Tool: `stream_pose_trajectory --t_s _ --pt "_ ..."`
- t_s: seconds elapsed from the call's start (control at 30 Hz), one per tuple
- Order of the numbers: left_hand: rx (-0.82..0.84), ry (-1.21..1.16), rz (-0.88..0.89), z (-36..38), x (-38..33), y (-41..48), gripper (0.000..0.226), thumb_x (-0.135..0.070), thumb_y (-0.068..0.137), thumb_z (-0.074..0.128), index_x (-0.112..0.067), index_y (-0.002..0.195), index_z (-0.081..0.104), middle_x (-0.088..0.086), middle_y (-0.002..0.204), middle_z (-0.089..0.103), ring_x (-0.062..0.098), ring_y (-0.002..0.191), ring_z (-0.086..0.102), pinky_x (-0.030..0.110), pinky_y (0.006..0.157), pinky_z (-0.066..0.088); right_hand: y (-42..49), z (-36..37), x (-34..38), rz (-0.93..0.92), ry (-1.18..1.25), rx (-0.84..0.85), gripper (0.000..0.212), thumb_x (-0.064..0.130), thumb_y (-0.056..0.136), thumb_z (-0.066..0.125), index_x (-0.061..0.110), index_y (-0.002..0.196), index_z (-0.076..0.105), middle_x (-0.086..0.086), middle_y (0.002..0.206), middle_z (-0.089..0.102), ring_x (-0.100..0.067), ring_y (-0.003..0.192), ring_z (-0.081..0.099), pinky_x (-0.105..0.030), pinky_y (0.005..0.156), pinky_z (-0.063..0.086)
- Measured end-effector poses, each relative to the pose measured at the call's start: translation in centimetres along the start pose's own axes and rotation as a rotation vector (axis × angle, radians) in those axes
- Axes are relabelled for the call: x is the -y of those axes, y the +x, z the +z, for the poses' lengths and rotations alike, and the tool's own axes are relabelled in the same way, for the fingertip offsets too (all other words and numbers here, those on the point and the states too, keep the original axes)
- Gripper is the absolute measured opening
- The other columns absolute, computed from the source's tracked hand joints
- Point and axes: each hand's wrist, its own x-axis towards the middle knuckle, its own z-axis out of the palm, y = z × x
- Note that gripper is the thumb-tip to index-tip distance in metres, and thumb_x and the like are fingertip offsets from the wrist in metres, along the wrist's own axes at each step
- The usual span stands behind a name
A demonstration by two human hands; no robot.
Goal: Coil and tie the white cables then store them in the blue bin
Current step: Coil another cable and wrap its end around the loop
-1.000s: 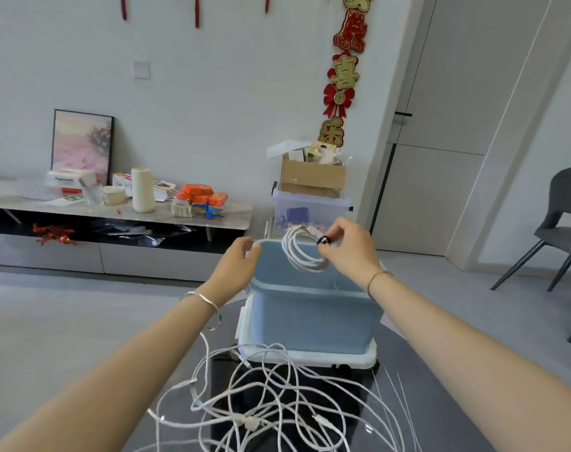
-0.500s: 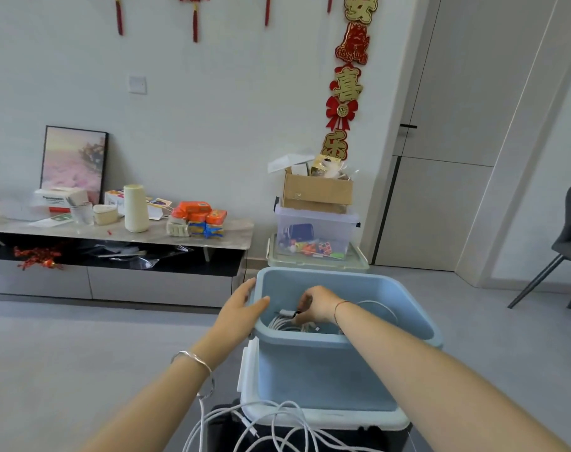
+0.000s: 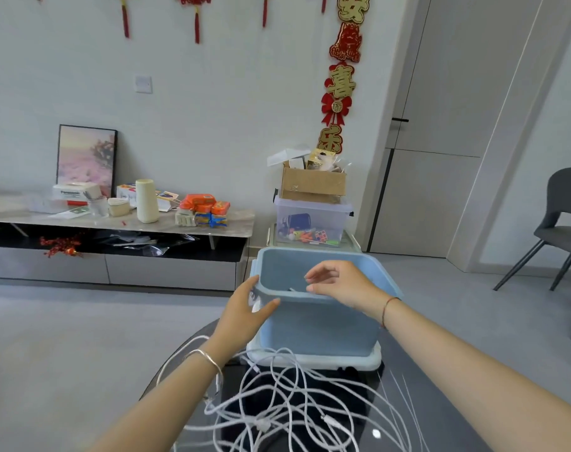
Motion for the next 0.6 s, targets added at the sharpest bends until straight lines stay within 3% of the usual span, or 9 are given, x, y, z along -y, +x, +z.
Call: stream_pose_trajectory --t_s 0.2,0.3,0.4,0.5,0.6 --pt "0.037 0.080 -0.012 -0.2 -0.2 -5.3 0.070 -0.041 0.084 0.067 -0.023 0.144 0.036 -0.006 0.147 0.041 0.022 0.131 0.045 0.041 0.107 0.039 -7.2 1.5 -1.6 -0.032 0.026 -0.025 0.016 0.006 0.078 0.074 0.020 0.080 0.066 -0.001 0.090 0.070 -0.013 0.086 0.066 -0.021 0.085 0.051" --pt "0.097 0.191 0.053 0.6 0.1 -8.1 0.058 -0.038 0.086 0.067 -0.022 0.137 0.045 -0.007 0.140 0.045 0.012 0.132 0.039 0.031 0.110 0.033 -10.6 2.2 -3.7 0.019 0.010 0.094 0.014 0.007 0.078 0.075 0.019 0.083 0.068 0.001 0.088 0.070 -0.009 0.084 0.065 -0.017 0.084 0.050" --pt "0.200 0.318 0.176 1.5 0.4 -10.4 0.041 -0.034 0.086 0.068 -0.022 0.125 0.057 -0.015 0.121 0.053 0.000 0.115 0.046 0.019 0.103 0.034 -13.7 2.5 -5.7 0.091 -0.027 0.198 0.013 0.010 0.079 0.075 0.016 0.088 0.068 0.003 0.090 0.070 -0.009 0.087 0.066 -0.015 0.083 0.050" --pt "0.338 0.397 0.230 2.7 1.2 -12.1 0.028 -0.033 0.086 0.068 -0.026 0.113 0.065 -0.016 0.117 0.060 -0.001 0.111 0.051 0.021 0.102 0.038 -15.9 3.0 -7.8 0.181 -0.240 0.138 0.010 0.025 0.080 0.074 0.021 0.083 0.066 0.005 0.087 0.068 -0.012 0.086 0.064 -0.019 0.078 0.050" --pt "0.356 0.399 0.206 4.0 1.8 -12.8 0.025 -0.031 0.088 0.065 -0.025 0.112 0.066 -0.009 0.120 0.062 0.005 0.114 0.053 0.026 0.104 0.038 -17.1 4.1 -9.3 0.312 -0.477 0.068 0.026 0.046 0.079 0.069 0.025 0.067 0.059 0.011 0.067 0.059 -0.008 0.067 0.055 -0.024 0.064 0.044"
